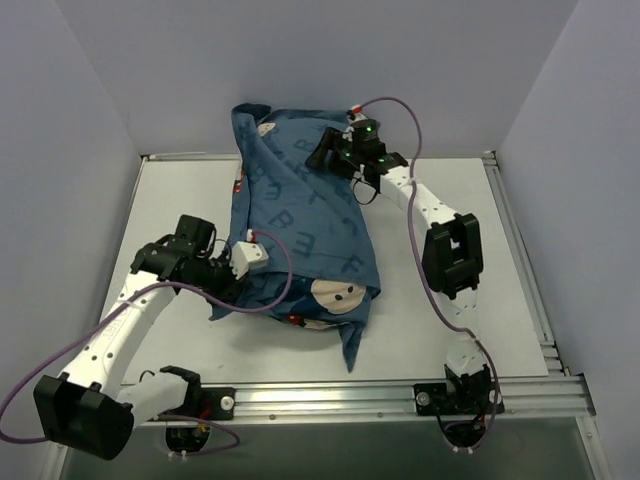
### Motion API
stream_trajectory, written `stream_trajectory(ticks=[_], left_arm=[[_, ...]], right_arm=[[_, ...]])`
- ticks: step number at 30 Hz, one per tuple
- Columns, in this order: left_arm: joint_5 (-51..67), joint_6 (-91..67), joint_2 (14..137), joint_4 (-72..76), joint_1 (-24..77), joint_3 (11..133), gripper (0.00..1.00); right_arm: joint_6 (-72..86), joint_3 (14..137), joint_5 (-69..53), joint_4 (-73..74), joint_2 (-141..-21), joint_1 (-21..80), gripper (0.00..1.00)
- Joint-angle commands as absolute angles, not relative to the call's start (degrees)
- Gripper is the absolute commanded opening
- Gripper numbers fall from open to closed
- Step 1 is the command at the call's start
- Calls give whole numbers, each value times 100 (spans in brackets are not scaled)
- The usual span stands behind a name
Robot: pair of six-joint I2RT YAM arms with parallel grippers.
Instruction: Remove the pillowcase from the pillow
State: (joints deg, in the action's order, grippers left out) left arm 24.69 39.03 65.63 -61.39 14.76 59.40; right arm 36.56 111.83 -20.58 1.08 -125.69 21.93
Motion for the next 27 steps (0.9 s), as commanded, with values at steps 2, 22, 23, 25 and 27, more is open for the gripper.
stream_trajectory(ticks=[2,22,23,25,27], left_arm=[[3075,3500,6668,-5941,2258,6318,16],[4560,4657,7919,-8234,3454,9394,90],[4675,4658,7936,-8253,3454,9483,90],[4476,3891,8006,-7650,3463,9458,90],[3104,3106,8120,-6477,3533,9160,90]], right_arm=[[3691,11899,-2918,158,-13078,2917,64],[2452,9870,-1038,1705,-9587,2206,72],[2461,9487,-994,1679,-9293,2206,73],[2557,8392,-880,1705,-8399,2215,73],[2741,7676,-826,1696,-7843,2224,73]])
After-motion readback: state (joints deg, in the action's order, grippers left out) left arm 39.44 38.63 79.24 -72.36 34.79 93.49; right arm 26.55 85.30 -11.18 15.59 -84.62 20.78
